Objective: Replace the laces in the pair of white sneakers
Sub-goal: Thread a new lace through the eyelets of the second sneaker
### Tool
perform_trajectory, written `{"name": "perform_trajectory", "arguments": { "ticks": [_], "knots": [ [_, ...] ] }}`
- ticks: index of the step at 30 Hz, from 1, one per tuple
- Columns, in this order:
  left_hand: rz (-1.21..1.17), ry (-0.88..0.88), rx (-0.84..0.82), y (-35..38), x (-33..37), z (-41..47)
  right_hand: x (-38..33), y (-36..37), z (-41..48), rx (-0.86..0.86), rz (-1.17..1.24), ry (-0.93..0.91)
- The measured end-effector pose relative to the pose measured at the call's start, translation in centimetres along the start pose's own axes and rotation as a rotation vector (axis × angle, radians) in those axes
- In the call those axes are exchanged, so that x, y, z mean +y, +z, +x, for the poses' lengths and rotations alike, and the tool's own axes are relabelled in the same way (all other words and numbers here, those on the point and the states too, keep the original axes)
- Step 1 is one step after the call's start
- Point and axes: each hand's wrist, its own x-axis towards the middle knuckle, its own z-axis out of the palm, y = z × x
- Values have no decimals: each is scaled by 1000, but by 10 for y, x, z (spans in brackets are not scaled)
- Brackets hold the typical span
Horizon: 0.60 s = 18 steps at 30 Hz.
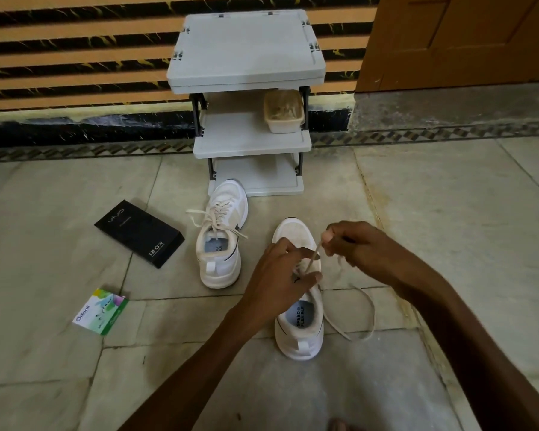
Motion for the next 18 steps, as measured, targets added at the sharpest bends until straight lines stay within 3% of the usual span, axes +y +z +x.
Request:
{"name": "perform_trajectory", "arguments": {
  "ticks": [2, 6, 10, 14, 16, 18],
  "knots": [
    [-59, -1, 28, -7, 10, 8, -10, -10, -9, 21, -52, -54],
    [-213, -24, 259, -41, 21, 24, 1, -19, -18, 51, -273, -34],
    [-299, -15, 413, -73, 31, 36, 28, -3, -16, -106, -438, 104],
    [-354, -42, 413, -74, 32, 33, 41, 14, -10, -244, -412, 121],
    [-396, -74, 376, -68, 29, 28, 41, 19, -7, -188, -309, 85],
    [-356, -126, 290, -63, 21, 23, 38, 25, -6, -36, 12, 103]
  ]
}}
